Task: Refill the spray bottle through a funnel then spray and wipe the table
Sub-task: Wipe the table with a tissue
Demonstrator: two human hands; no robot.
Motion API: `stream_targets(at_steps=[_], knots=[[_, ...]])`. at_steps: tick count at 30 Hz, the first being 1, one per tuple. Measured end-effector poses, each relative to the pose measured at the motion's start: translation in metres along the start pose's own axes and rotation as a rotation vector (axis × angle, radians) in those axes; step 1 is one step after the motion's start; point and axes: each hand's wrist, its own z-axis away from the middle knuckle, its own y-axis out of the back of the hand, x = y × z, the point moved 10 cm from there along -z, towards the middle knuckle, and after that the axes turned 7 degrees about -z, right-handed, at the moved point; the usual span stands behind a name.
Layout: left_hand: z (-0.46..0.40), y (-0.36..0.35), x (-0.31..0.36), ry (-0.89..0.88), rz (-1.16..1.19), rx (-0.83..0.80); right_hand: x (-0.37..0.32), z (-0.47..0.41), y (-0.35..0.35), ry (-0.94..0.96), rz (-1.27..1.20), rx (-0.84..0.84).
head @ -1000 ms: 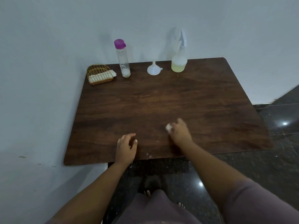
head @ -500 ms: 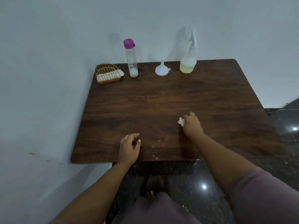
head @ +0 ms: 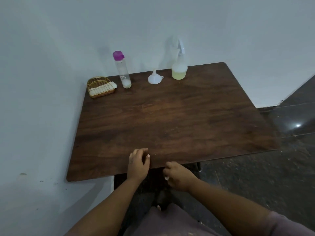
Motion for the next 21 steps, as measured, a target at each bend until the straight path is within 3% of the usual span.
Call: stream_targets(at_steps=[4, 9, 16, 21], knots=[[0.001, -0.036, 0.066, -0.077, 0.032, -0.064, 0.069, 0.046, 0.063, -0.403, -0.485, 0.297], [-0.007, -0.090, 0.164, -0.083, 0.170, -0.160, 0.151, 0.114, 0.109, -0.753, -0.814, 0.516], [-0.023, -0.169, 0.261, 0.024, 0.406, -0.335, 0.228, 0.173, 0.149, -0.899, -1.195, 0.635], [-0.058, -0.198, 0.322, 0.004, 0.450, -0.395, 0.270, 0.176, 0.191, -0.844, -1.389, 0.707]])
